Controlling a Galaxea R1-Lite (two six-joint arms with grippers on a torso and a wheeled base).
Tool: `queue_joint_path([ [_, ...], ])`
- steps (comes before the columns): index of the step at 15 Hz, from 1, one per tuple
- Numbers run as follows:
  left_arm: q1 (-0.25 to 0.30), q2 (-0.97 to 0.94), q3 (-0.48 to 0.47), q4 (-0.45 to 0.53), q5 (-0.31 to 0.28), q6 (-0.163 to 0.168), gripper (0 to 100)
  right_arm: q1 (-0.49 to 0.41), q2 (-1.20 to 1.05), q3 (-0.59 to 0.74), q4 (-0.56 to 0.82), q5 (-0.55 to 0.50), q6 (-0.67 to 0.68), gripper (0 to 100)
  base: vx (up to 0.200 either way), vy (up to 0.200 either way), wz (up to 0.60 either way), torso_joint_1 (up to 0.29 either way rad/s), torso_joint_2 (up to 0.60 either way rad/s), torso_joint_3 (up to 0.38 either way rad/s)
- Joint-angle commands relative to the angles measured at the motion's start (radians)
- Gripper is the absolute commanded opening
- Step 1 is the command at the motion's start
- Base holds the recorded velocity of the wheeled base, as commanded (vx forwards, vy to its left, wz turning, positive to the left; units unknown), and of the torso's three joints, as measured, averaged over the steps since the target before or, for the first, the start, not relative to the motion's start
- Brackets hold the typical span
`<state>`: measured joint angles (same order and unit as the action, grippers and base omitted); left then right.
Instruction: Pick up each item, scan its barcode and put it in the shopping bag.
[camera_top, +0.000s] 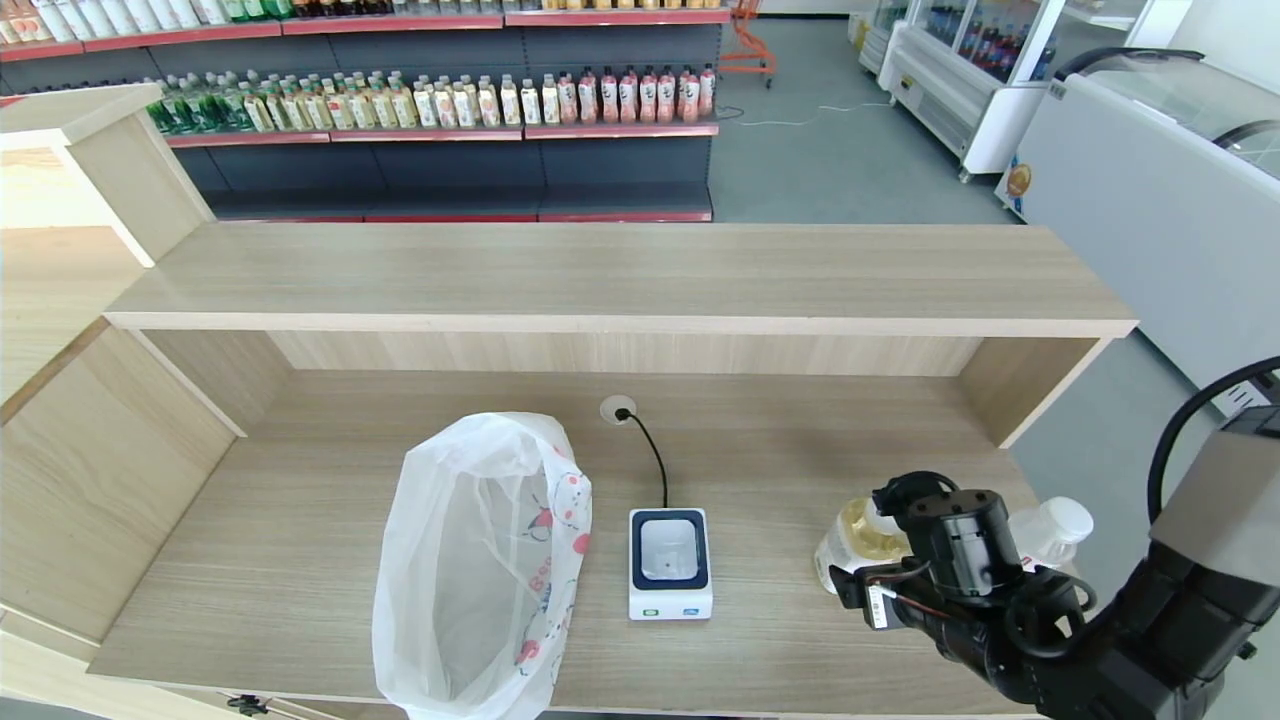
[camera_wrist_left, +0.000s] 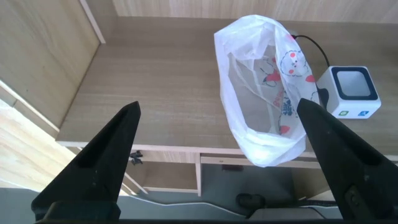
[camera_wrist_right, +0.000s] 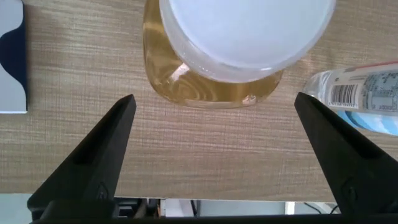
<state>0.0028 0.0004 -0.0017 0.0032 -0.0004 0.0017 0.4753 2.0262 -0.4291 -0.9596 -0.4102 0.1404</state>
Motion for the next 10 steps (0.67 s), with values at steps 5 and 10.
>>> queue_joint_path([
  [5,0.000,0.000,0.000,0.000,0.000,0.000,100,0.029,0.158,-0.046,-0.174,0.021,-0.039,100,0.000,0.000,0.00,0.000,0.00,0.000],
  [10,0.000,0.000,0.000,0.000,0.000,0.000,100,0.026,0.250,-0.109,-0.291,0.021,-0.133,100,0.000,0.000,0.00,0.000,0.00,0.000],
])
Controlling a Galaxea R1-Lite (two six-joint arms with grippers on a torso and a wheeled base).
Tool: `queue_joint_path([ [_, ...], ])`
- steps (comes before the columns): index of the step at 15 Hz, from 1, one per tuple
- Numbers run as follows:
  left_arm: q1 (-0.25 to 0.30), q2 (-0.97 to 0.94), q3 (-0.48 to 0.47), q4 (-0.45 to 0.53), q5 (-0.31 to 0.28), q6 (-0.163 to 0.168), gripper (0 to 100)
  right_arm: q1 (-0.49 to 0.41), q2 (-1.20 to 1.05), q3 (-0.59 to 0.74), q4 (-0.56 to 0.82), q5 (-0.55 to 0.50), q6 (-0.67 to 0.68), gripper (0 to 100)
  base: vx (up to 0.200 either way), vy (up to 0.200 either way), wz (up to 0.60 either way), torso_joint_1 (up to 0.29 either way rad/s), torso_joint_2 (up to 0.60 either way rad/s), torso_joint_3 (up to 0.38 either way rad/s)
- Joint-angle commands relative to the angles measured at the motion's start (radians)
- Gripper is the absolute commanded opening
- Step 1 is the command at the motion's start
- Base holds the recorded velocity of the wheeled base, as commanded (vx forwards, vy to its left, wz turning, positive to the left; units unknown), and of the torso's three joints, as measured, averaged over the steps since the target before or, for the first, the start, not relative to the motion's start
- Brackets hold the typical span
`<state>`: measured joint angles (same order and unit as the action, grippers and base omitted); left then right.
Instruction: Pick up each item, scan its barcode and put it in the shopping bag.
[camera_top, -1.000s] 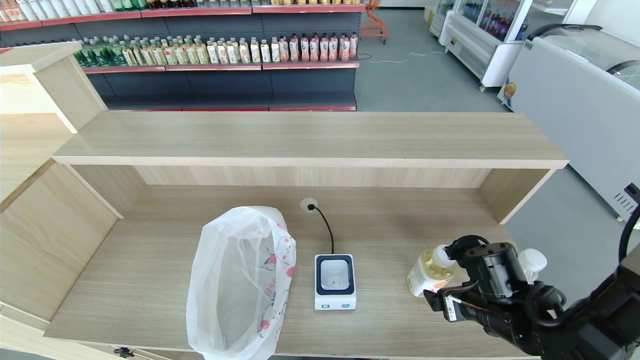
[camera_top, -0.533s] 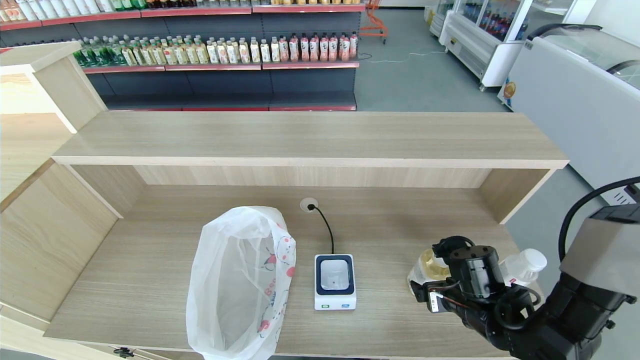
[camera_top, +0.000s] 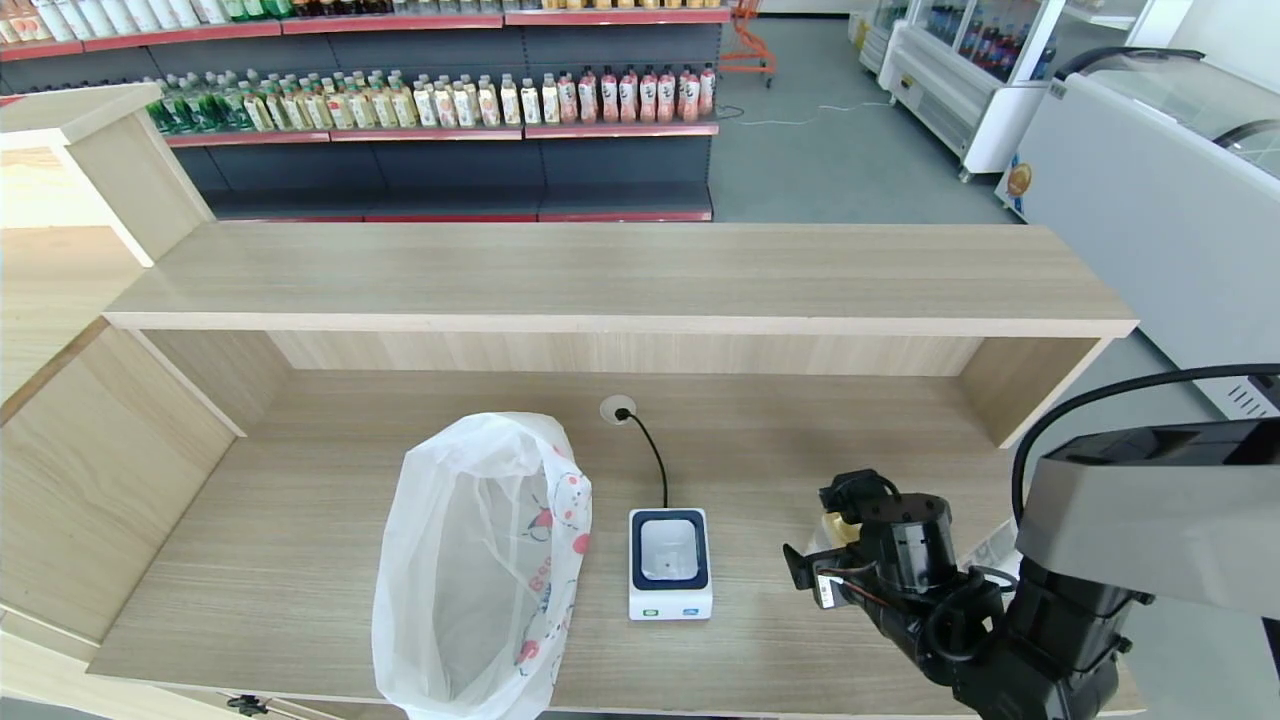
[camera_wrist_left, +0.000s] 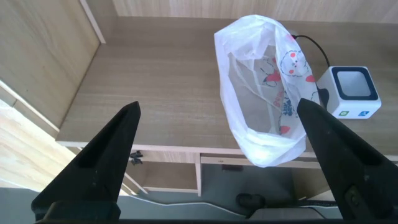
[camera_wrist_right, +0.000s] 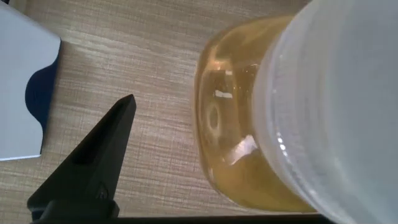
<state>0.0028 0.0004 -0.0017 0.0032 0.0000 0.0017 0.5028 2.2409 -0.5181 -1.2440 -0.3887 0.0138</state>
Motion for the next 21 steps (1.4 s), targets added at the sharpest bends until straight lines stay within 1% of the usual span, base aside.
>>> queue_joint_path([
  [1,0.000,0.000,0.000,0.000,0.000,0.000,100,-0.001,0.045,-0.030,-0.017,-0.001,-0.011,100,0.000,0.000,0.00,0.000,0.00,0.000],
  [6,0.000,0.000,0.000,0.000,0.000,0.000,100,-0.018,0.069,-0.062,-0.063,0.014,-0.015,100,0.000,0.000,0.00,0.000,0.00,0.000],
  [7,0.000,0.000,0.000,0.000,-0.002,0.000,100,-0.026,0.072,-0.065,-0.077,0.036,-0.020,0,0.000,0.000,0.00,0.000,0.00,0.000],
  [10,0.000,0.000,0.000,0.000,0.000,0.000,100,-0.052,0.077,-0.092,-0.087,0.050,-0.061,0,0.000,0.000,0.00,0.000,0.00,0.000],
  [12,0.000,0.000,0.000,0.000,0.000,0.000,100,-0.056,0.077,-0.094,-0.087,0.057,-0.069,0,0.000,0.000,0.00,0.000,0.00,0.000],
  [13,0.000,0.000,0.000,0.000,0.000,0.000,100,-0.056,0.080,-0.105,-0.087,0.077,-0.071,0,0.000,0.000,0.00,0.000,0.00,0.000],
  [17,0.000,0.000,0.000,0.000,0.000,0.000,100,-0.058,0.069,-0.108,-0.089,0.083,-0.061,0,0.000,0.000,0.00,0.000,0.00,0.000],
  [18,0.000,0.000,0.000,0.000,0.000,0.000,100,-0.059,0.049,-0.108,-0.089,0.111,-0.060,0,0.000,0.000,0.00,0.000,0.00,0.000],
  [19,0.000,0.000,0.000,0.000,0.000,0.000,100,-0.064,0.008,-0.106,-0.081,0.169,-0.046,0,0.000,0.000,0.00,0.000,0.00,0.000],
  [20,0.000,0.000,0.000,0.000,0.000,0.000,100,-0.072,-0.040,-0.102,-0.071,0.243,-0.018,0,0.000,0.000,0.00,0.000,0.00,0.000],
  [21,0.000,0.000,0.000,0.000,0.000,0.000,100,-0.082,-0.110,-0.097,-0.015,0.337,0.017,0,0.000,0.000,0.00,0.000,0.00,0.000],
])
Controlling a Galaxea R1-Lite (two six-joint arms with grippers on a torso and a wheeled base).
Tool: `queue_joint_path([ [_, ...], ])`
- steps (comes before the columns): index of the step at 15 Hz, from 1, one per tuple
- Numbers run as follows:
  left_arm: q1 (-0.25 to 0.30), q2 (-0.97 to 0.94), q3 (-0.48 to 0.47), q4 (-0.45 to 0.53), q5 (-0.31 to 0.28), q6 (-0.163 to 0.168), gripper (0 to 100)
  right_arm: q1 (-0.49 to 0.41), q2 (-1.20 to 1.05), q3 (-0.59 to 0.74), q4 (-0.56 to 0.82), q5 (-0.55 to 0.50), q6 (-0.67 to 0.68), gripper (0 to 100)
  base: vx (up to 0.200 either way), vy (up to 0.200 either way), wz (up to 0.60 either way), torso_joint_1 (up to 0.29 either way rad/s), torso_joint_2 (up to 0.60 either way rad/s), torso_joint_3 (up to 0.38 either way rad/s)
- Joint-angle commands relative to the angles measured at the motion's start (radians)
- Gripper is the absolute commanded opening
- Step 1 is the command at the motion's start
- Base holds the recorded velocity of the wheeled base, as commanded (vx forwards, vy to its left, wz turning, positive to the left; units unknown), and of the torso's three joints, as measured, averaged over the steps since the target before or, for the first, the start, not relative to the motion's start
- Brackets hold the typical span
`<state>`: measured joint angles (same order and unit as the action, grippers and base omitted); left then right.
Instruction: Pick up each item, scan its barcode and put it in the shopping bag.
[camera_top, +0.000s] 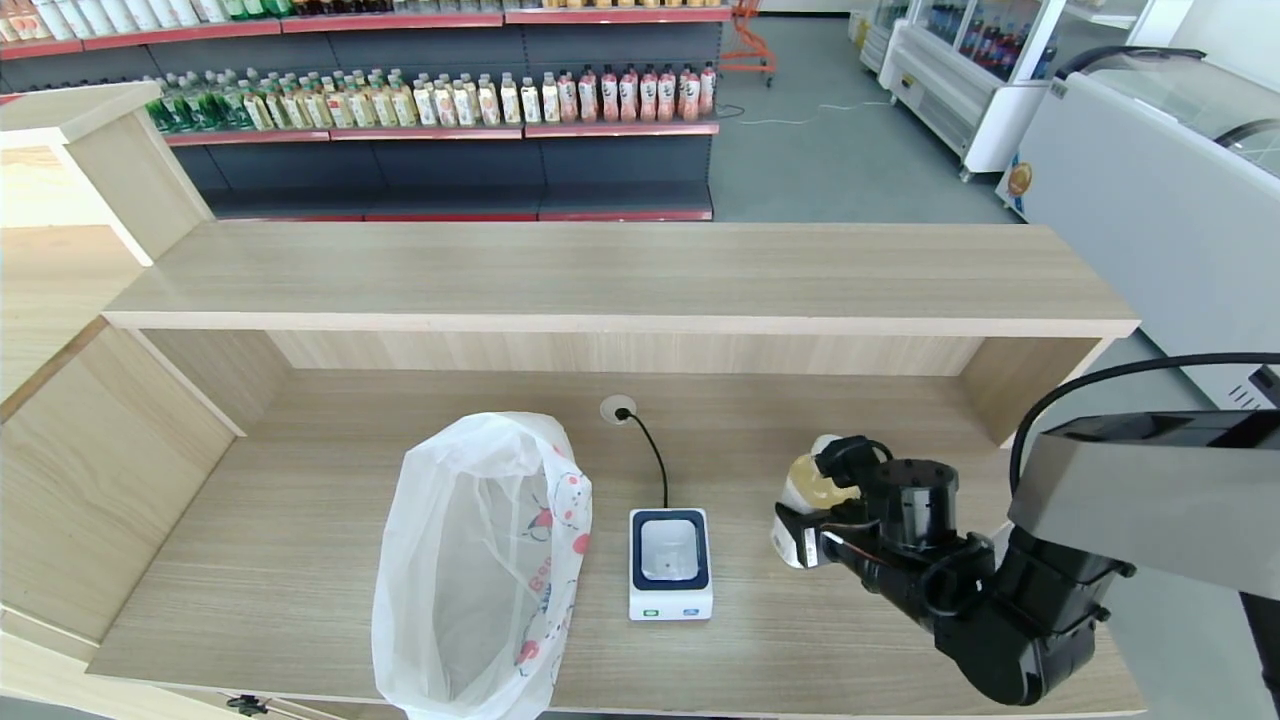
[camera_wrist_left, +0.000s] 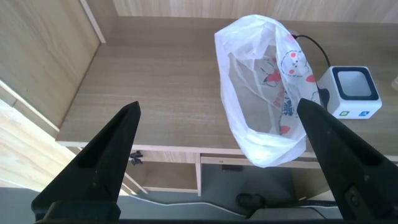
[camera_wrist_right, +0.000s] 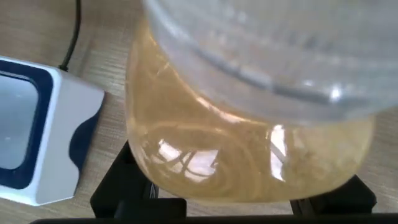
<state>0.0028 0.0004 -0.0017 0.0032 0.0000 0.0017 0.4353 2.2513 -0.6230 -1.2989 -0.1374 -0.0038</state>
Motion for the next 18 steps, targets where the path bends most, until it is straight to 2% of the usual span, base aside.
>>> queue_joint_path([
  [1,0.000,0.000,0.000,0.000,0.000,0.000,100,-0.046,-0.211,0.003,0.148,0.205,0.067,0,0.000,0.000,0.00,0.000,0.00,0.000],
  [2,0.000,0.000,0.000,0.000,-0.002,0.000,100,-0.072,-0.280,-0.007,0.225,0.328,0.084,0,0.000,0.000,0.00,0.000,0.00,0.000],
  [4,0.000,0.000,0.000,0.000,0.000,0.000,100,-0.115,-0.394,0.009,0.270,0.592,0.173,0,0.000,0.000,0.00,0.000,0.00,0.000],
  [7,0.000,0.000,0.000,0.000,0.000,0.000,100,-0.136,-0.475,0.088,0.331,0.814,0.205,0,0.000,0.000,0.00,0.000,0.00,0.000],
  [10,0.000,0.000,0.000,0.000,0.000,0.000,100,-0.116,-0.501,0.146,0.336,0.978,0.206,0,0.000,0.000,0.00,0.000,0.00,0.000],
  [12,0.000,0.000,0.000,0.000,0.000,0.000,100,-0.081,-0.516,0.151,0.345,1.049,0.219,0,0.000,0.000,0.00,0.000,0.00,0.000],
  [16,0.000,0.000,0.000,0.000,0.000,0.000,100,-0.036,-0.561,0.175,0.348,1.133,0.257,0,0.000,0.000,0.00,0.000,0.00,0.000],
  [18,0.000,0.000,0.000,0.000,0.000,0.000,100,-0.027,-0.567,0.181,0.359,1.136,0.258,0,0.000,0.000,0.00,0.000,0.00,0.000],
])
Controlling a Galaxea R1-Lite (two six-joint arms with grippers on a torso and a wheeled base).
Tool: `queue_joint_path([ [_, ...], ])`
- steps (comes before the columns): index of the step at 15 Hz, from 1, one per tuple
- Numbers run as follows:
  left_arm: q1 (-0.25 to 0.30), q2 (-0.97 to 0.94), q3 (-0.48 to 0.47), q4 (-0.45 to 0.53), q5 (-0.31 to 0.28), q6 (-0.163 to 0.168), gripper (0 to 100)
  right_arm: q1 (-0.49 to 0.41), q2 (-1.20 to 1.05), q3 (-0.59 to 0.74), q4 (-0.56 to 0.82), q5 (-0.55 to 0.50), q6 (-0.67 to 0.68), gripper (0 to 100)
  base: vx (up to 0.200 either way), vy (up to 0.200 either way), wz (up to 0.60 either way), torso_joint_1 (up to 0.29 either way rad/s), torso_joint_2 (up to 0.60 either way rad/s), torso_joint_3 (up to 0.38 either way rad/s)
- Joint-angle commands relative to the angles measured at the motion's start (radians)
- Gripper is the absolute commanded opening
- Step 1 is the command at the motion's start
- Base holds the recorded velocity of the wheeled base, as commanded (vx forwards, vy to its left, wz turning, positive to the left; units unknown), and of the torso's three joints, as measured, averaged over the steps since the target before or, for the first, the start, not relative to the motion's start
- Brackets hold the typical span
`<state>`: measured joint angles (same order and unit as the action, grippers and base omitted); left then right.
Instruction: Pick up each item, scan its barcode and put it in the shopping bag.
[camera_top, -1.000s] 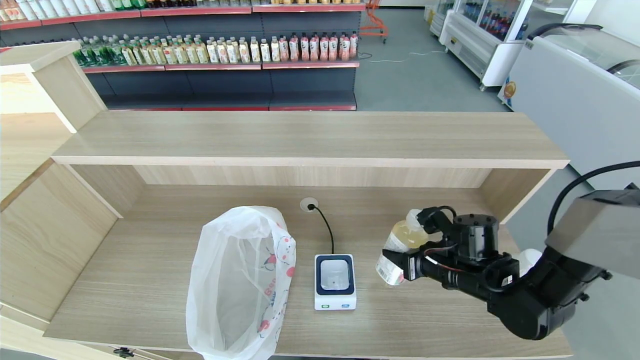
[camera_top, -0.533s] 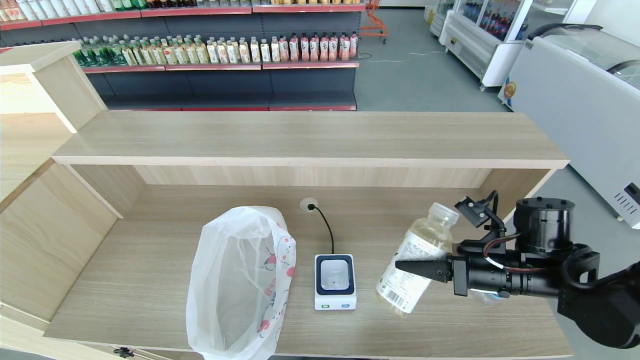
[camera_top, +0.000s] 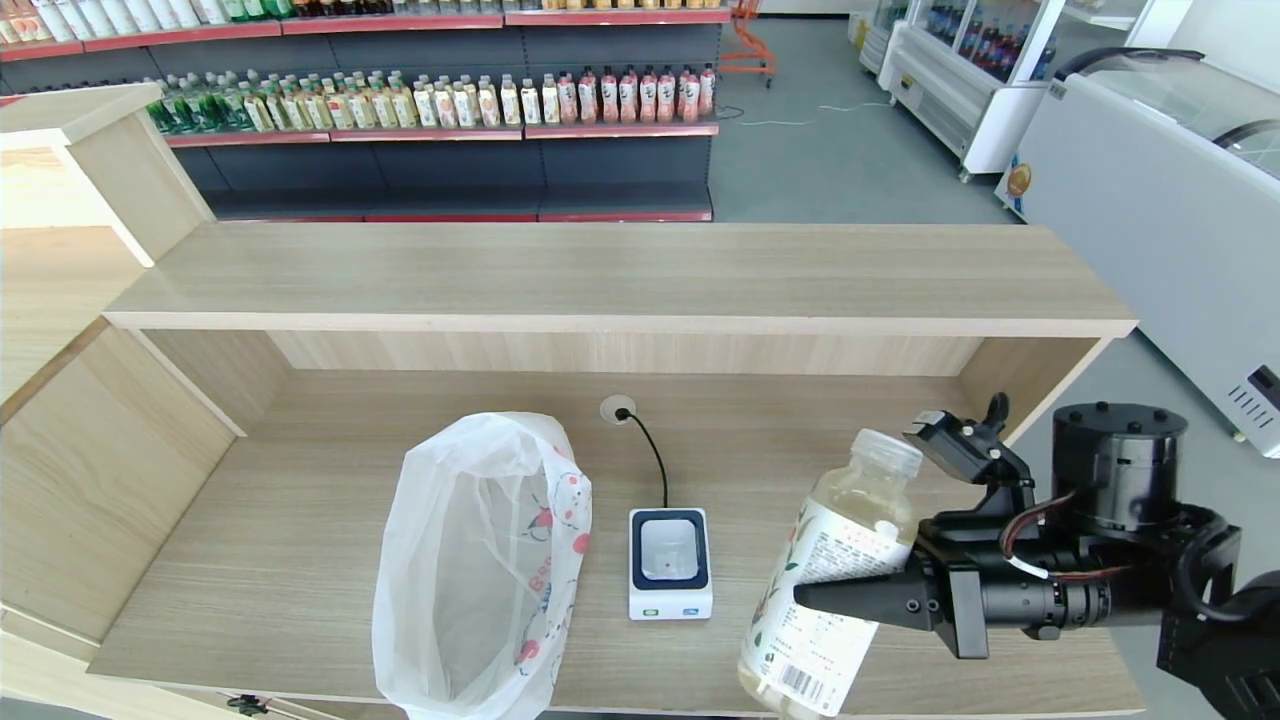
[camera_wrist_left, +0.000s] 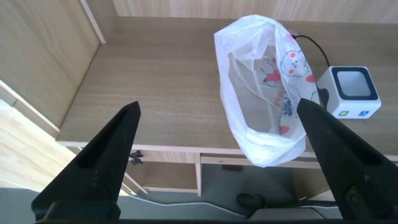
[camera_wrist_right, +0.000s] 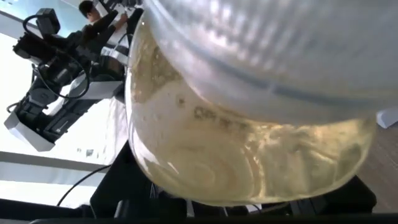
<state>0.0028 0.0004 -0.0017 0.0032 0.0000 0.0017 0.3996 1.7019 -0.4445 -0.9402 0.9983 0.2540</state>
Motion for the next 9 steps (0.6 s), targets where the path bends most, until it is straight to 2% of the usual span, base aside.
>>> queue_joint_path([
  [1,0.000,0.000,0.000,0.000,0.000,0.000,100,0.008,-0.015,0.004,0.000,0.000,-0.001,0,0.000,0.000,0.00,0.000,0.00,0.000],
  [9,0.000,0.000,0.000,0.000,0.000,0.000,100,0.074,-0.008,0.004,0.029,0.000,-0.001,0,0.000,0.000,0.00,0.000,0.00,0.000],
])
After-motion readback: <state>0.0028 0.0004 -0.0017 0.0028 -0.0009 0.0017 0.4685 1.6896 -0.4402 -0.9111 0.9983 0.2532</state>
